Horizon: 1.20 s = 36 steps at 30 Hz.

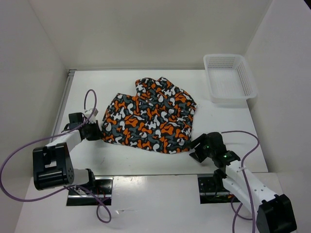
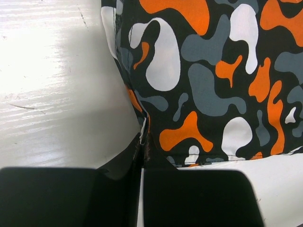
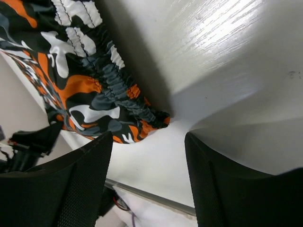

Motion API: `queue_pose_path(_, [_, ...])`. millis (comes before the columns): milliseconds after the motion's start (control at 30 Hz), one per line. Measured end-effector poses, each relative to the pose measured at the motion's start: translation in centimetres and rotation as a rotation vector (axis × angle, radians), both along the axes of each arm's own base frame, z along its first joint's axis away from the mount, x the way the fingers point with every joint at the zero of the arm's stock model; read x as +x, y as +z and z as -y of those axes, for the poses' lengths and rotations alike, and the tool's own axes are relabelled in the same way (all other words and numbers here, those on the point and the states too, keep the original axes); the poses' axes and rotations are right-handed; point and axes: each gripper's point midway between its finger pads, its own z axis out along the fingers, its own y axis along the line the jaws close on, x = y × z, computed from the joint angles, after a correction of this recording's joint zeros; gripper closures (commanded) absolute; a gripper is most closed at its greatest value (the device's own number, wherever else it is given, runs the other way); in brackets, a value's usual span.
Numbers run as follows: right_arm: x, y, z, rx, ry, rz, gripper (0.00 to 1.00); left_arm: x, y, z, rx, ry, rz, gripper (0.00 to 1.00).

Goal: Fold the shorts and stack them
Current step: Flatten the shorts out

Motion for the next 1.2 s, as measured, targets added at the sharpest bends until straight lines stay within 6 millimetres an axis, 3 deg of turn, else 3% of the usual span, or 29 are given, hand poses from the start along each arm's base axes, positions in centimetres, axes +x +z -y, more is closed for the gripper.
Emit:
queue_pose_path(233, [1.2, -0.4, -0.2, 0.022, -0.041, 0.014, 0.39, -0.4, 0.1, -0.1, 0.003, 0.003, -0.03, 1.0])
queue_pose_path(367, [1.8, -0.5, -1.3, 0.018, -0.015, 0.009, 0.39, -0.7, 0.1, -0.2, 0.009, 0.008, -0.052, 1.0])
queue_pose_path(400, [2.0, -0.6, -1.8, 0.008, -0.003, 0.001, 0.42, -0.7, 0.2, -0.3, 0.011, 0.01, -0.054, 1.0])
queue_pose_path(500, [2.9, -1.0, -3.1, -0.038, 0.031, -0.038, 0.66, -0.6, 0.4, -0.3, 0.015, 0.011, -0.056, 1.0])
queue_pose_path(533, [3.5, -1.1, -3.4, -0.059, 0.035, -0.053, 0.85, -0.6, 0.6, -0.4, 0.016, 0.012, -0.055, 1.0])
queue_pose_path(567, [4.1, -1.3, -3.4, -0.092, 0.035, -0.056, 0.93, -0.4, 0.9, -0.4, 0.017, 0.012, -0.053, 1.0])
queue_pose_path(633, [5.2, -1.3, -3.0, -0.157, 0.026, -0.057, 1.0, -0.1, 1.6, -0.5, 0.021, 0.014, -0.044, 1.0])
queue_pose_path(700, [6.5, -0.2, -2.5, -0.215, 0.018, -0.035, 1.0, 0.4, 2.7, -0.6, 0.026, 0.013, -0.021, 1.0])
queue_pose_path(833, [10.9, 5.6, -2.6, -0.304, 0.037, 0.124, 1.0, 2.9, 6.9, -0.7, 0.021, -0.007, 0.092, 1.0])
queue_pose_path(933, [15.9, 13.1, -2.0, -0.335, 0.041, 0.302, 1.0, 6.5, 12.5, -0.9, 0.029, -0.031, 0.24, 1.0])
queue_pose_path(1067, [21.5, 24.0, -1.0, -0.384, 0.056, 0.514, 1.0, 11.4, 24.1, -1.4, 0.071, -0.066, 0.519, 1.0])
queue_pose_path(1133, [22.3, 29.7, -1.4, -0.401, 0.092, 0.63, 1.0, 12.9, 31.4, -1.8, 0.117, -0.078, 0.699, 1.0])
queue_pose_path(1200, [21.8, 34.6, -1.6, -0.417, 0.129, 0.735, 1.0, 13.1, 37.8, -2.2, 0.163, -0.08, 0.852, 1.0])
